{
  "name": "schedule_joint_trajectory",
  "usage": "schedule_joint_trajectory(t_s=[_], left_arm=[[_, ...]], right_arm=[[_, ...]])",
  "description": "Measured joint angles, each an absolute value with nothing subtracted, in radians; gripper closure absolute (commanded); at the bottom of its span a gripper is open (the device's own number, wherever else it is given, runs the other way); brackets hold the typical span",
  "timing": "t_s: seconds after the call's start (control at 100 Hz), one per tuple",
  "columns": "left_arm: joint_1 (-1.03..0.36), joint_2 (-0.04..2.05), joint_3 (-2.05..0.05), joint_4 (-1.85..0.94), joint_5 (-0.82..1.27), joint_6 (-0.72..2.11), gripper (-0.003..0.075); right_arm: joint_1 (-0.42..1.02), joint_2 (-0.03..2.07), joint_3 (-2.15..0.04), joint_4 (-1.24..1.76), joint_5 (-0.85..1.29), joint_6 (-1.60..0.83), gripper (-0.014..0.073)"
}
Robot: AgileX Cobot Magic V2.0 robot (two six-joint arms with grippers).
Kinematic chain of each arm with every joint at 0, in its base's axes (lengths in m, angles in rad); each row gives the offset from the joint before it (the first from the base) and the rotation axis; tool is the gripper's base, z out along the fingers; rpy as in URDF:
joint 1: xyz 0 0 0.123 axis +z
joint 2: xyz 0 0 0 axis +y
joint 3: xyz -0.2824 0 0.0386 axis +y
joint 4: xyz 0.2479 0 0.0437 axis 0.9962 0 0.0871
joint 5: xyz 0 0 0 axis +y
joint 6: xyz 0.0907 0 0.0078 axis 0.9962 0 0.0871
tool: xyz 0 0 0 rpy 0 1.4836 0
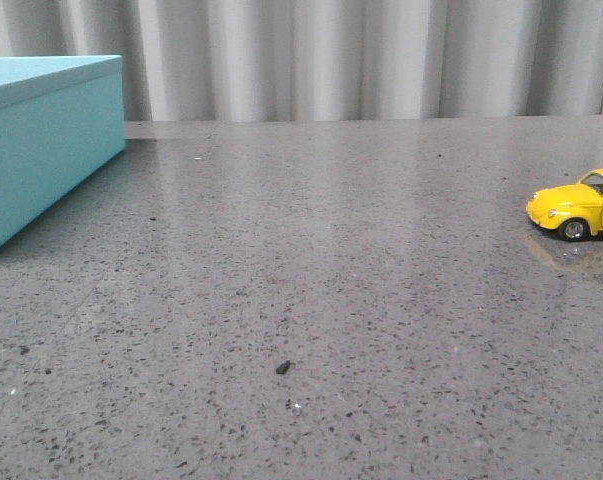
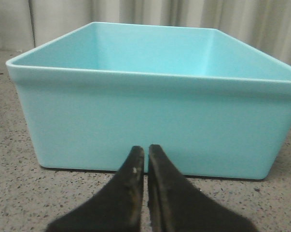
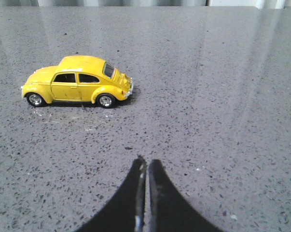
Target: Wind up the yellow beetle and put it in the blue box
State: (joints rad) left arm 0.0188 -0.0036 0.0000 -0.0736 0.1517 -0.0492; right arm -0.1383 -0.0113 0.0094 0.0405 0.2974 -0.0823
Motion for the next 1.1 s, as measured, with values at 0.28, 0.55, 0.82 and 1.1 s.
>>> schedule_joint_trajectory(t_s=[0.28,0.55,0.82,1.1], left_arm=[[0.019,-0.004,-0.002,-0.075,0.095,-0.049,0.0741],[0.019,-0.004,-0.002,-0.075,0.087,-0.049,0.0741],[0.019,-0.004,-0.002,-0.075,0.071,-0.049,0.0741],[0.019,-0.004,-0.002,-0.075,0.057,-0.049,0.0741]], right_arm=[[-0.138,-0.011,0.009,0.063,0.28,-0.082,0.0636],[-0.138,-0.011,0.009,0.065,0.263,-0.08,0.0636],[-0.138,-0.011,0.009,0.065,0.26,-0.08,0.0636],[-0.138,-0.011,0.009,0.067,0.232,-0.08,0.0636]])
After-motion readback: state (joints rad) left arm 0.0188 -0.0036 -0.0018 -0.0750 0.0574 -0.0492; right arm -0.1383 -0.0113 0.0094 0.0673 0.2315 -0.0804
